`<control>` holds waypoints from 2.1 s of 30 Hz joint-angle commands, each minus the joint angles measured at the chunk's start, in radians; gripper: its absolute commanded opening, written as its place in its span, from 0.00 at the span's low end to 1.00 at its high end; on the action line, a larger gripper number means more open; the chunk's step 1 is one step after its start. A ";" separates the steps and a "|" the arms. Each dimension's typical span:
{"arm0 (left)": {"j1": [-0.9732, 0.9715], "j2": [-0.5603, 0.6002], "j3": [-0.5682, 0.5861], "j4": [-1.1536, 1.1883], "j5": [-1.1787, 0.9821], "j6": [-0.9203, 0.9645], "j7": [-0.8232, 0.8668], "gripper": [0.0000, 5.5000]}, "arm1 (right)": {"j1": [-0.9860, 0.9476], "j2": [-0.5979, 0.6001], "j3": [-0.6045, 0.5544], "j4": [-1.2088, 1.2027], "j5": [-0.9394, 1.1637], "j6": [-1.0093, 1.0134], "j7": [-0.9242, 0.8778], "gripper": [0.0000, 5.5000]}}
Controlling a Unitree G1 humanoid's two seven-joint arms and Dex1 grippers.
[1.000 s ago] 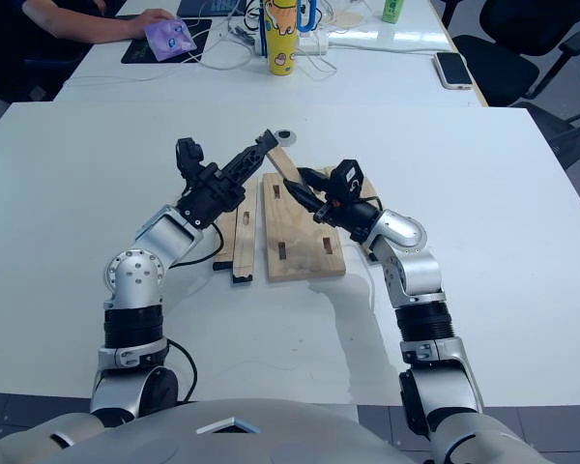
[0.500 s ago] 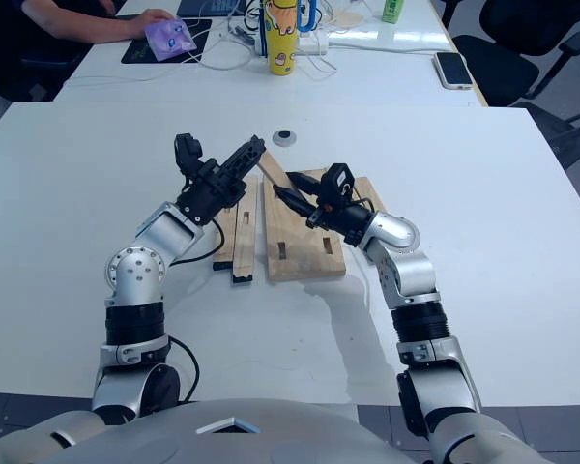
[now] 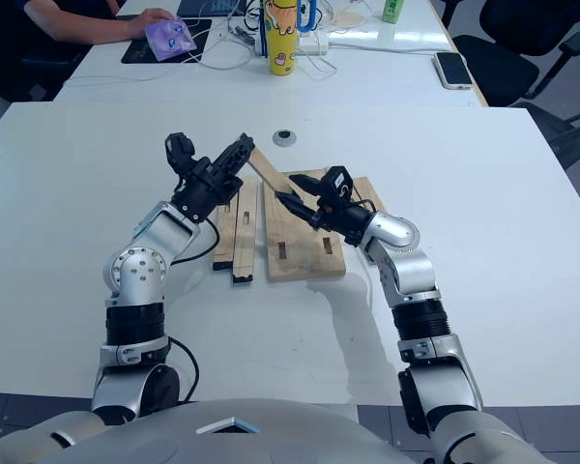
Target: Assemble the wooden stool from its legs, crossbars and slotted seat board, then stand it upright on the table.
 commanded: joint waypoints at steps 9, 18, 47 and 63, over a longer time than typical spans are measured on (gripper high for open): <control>0.240 -0.034 0.019 -0.149 0.148 -0.125 0.170 0.08 | 0.045 -0.060 -0.079 0.137 -0.086 -0.067 -0.106 0.40; 0.209 -0.051 0.015 -0.060 0.212 -0.238 0.177 0.08 | 0.008 -0.031 -0.058 0.152 -0.083 -0.062 -0.105 0.40; 0.236 -0.119 -0.042 -0.099 0.105 -0.265 0.282 0.08 | -0.008 0.000 -0.046 0.146 -0.082 -0.038 -0.096 0.40; 0.249 -0.093 -0.043 -0.024 0.137 -0.349 0.289 0.08 | -0.031 0.005 -0.034 0.154 -0.081 -0.038 -0.075 0.40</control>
